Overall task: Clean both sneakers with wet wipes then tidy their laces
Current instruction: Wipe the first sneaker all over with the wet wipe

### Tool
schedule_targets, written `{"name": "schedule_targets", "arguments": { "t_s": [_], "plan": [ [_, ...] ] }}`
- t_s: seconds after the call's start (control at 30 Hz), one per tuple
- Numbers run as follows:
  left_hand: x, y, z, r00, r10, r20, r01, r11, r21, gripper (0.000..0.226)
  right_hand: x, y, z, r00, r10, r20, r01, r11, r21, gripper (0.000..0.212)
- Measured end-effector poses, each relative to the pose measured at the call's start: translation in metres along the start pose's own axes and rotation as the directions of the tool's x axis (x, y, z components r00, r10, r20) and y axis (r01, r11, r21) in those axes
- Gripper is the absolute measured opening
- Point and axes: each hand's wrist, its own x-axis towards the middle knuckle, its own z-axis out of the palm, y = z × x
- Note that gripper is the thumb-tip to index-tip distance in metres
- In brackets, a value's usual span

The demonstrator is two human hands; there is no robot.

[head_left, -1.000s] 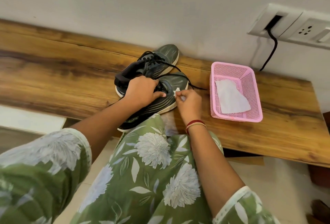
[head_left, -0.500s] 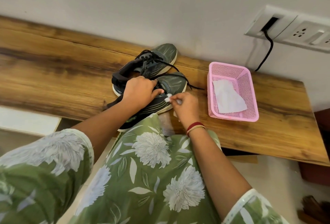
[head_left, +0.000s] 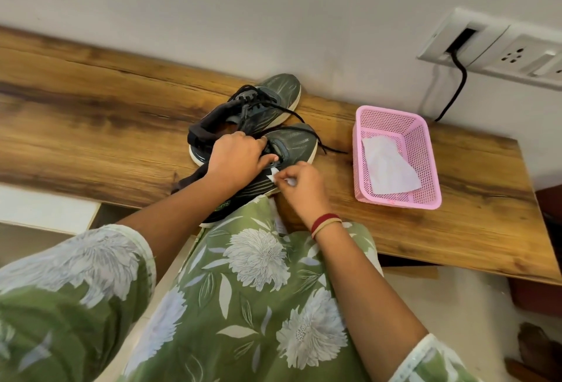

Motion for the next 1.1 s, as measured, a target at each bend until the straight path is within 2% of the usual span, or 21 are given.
{"name": "schedule_targets", "arguments": {
  "t_s": [0.07, 0.13, 0.17, 0.27, 0.3, 0.37, 0.43, 0.47, 0.57, 0.6, 0.67, 0.73, 0.77, 0.87, 0.93, 1.03, 1.1],
  "plan": [
    [0.0, 0.0, -0.001, 1.0, -0.002, -0.003, 0.002, 1.0, -0.002, 0.057, 0.005, 0.001, -0.007, 0.995, 0.049, -0.09, -0.053, 0.998, -0.041, 0.014],
    [0.0, 0.001, -0.002, 1.0, -0.008, 0.0, 0.008, 1.0, -0.008, 0.057, 0.012, 0.005, -0.016, 0.967, 0.139, -0.215, -0.142, 0.99, 0.0, 0.016],
    [0.0, 0.001, -0.001, 1.0, -0.011, 0.002, 0.011, 1.0, -0.008, 0.057, 0.011, 0.005, -0.017, 0.968, 0.143, -0.206, -0.144, 0.99, 0.01, 0.015],
    [0.0, 0.0, 0.002, 1.0, -0.006, -0.004, 0.006, 1.0, 0.003, 0.057, -0.004, -0.003, -0.004, 0.999, 0.033, -0.007, -0.033, 0.999, -0.012, 0.013],
    [0.0, 0.0, 0.003, 1.0, -0.005, -0.005, 0.005, 1.0, 0.007, 0.057, -0.008, -0.005, -0.003, 1.0, 0.01, 0.012, -0.009, 1.0, -0.024, 0.013],
    [0.0, 0.0, 0.003, 1.0, -0.005, -0.001, 0.005, 1.0, 0.004, 0.057, -0.003, -0.004, -0.011, 0.996, 0.061, -0.068, -0.063, 0.998, -0.032, 0.014],
    [0.001, 0.0, 0.002, 1.0, -0.005, 0.004, 0.005, 1.0, -0.005, 0.057, 0.005, 0.001, -0.022, 0.972, 0.148, -0.183, -0.144, 0.989, 0.037, 0.015],
    [0.001, 0.001, 0.001, 1.0, -0.005, 0.004, 0.005, 1.0, -0.005, 0.057, 0.005, 0.003, -0.022, 0.969, 0.164, -0.183, -0.156, 0.986, 0.057, 0.014],
    [0.0, 0.0, 0.001, 1.0, -0.002, -0.002, 0.002, 1.0, 0.014, 0.056, -0.007, -0.003, -0.007, 0.997, 0.076, 0.016, -0.076, 0.996, 0.038, 0.012],
    [0.0, 0.0, 0.001, 1.0, -0.001, -0.002, 0.001, 1.0, 0.019, 0.056, -0.008, -0.003, -0.005, 0.998, 0.053, 0.032, -0.054, 0.998, 0.02, 0.012],
    [0.0, 0.001, 0.0, 1.0, -0.003, 0.0, 0.003, 1.0, 0.016, 0.056, 0.0, 0.0, -0.012, 0.992, 0.1, -0.074, -0.1, 0.995, 0.0, 0.014],
    [0.001, 0.001, -0.001, 1.0, -0.007, 0.006, 0.007, 1.0, 0.013, 0.057, 0.007, 0.006, -0.022, 0.966, 0.162, -0.204, -0.154, 0.987, 0.052, 0.014],
    [0.001, 0.001, 0.0, 1.0, -0.005, 0.006, 0.005, 1.0, 0.014, 0.057, 0.007, 0.007, -0.022, 0.968, 0.164, -0.191, -0.154, 0.986, 0.068, 0.014],
    [0.0, 0.001, 0.002, 1.0, 0.003, 0.005, -0.003, 1.0, 0.016, 0.057, -0.007, -0.001, -0.007, 0.999, 0.045, 0.016, -0.045, 0.999, 0.0, 0.012],
    [0.001, 0.001, 0.002, 1.0, 0.002, 0.005, -0.002, 1.0, 0.022, 0.057, -0.006, 0.0, -0.007, 0.999, 0.048, -0.015, -0.048, 0.999, -0.008, 0.012],
    [0.001, 0.002, 0.0, 1.0, 0.001, 0.008, -0.001, 1.0, 0.017, 0.057, 0.004, 0.008, -0.017, 0.974, 0.15, -0.173, -0.141, 0.988, 0.062, 0.011],
    [0.001, 0.002, 0.0, 1.0, 0.006, 0.006, -0.006, 1.0, 0.022, 0.057, -0.001, 0.005, -0.012, 0.989, 0.126, -0.078, -0.12, 0.99, 0.075, 0.01]
  ]
}}
